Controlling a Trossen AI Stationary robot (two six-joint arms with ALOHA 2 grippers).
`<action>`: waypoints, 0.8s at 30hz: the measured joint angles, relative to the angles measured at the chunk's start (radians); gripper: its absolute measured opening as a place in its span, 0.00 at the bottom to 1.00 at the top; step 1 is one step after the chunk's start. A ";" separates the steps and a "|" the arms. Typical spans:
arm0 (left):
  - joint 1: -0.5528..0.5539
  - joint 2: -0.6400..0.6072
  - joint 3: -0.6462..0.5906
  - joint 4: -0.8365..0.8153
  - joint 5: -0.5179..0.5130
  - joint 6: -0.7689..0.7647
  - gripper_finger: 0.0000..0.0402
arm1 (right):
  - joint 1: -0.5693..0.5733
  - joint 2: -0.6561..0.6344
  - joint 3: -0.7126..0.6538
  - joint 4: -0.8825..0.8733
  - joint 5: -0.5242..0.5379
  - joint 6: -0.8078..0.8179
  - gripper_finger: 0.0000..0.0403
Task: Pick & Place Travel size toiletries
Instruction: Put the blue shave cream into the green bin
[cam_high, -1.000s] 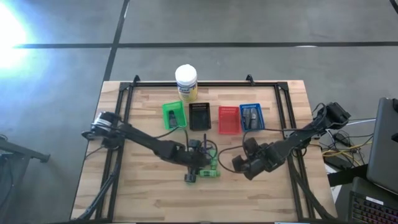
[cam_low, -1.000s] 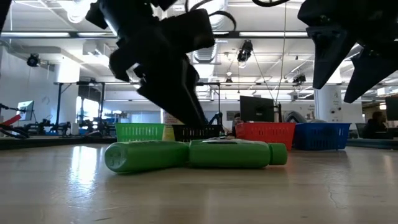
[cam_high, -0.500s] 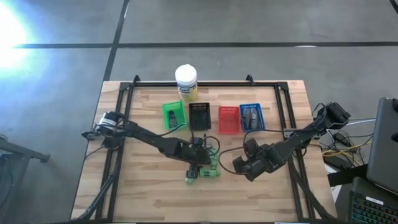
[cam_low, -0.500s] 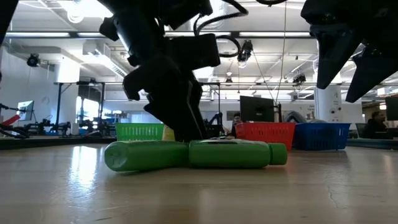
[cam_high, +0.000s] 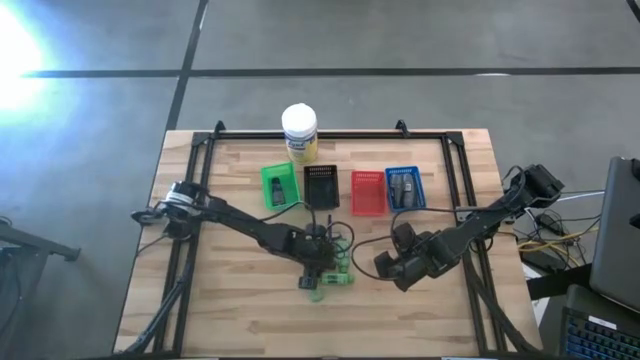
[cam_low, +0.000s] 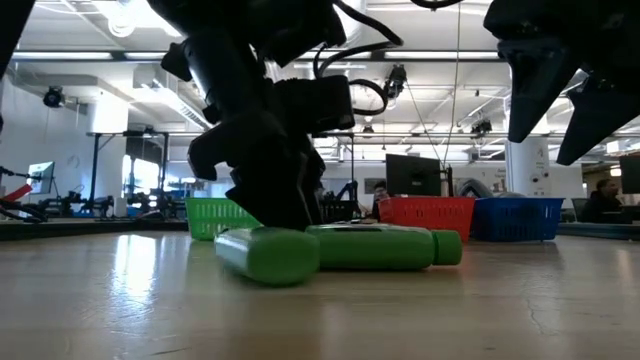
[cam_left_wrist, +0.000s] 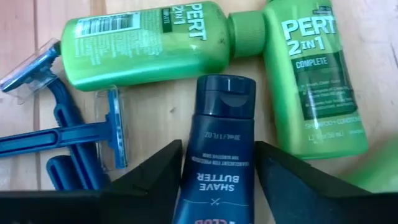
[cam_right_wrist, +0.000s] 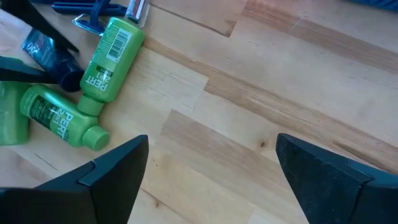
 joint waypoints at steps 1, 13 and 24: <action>0.000 -0.001 0.000 0.000 0.001 0.003 0.48 | 0.000 0.000 0.000 0.000 0.000 0.000 0.85; -0.002 -0.143 0.023 -0.166 -0.050 -0.209 0.13 | 0.000 0.000 0.000 -0.032 0.022 0.052 0.78; 0.172 -0.549 -0.099 -0.356 -0.517 -0.892 0.14 | 0.000 0.000 0.000 -0.106 0.066 0.193 0.85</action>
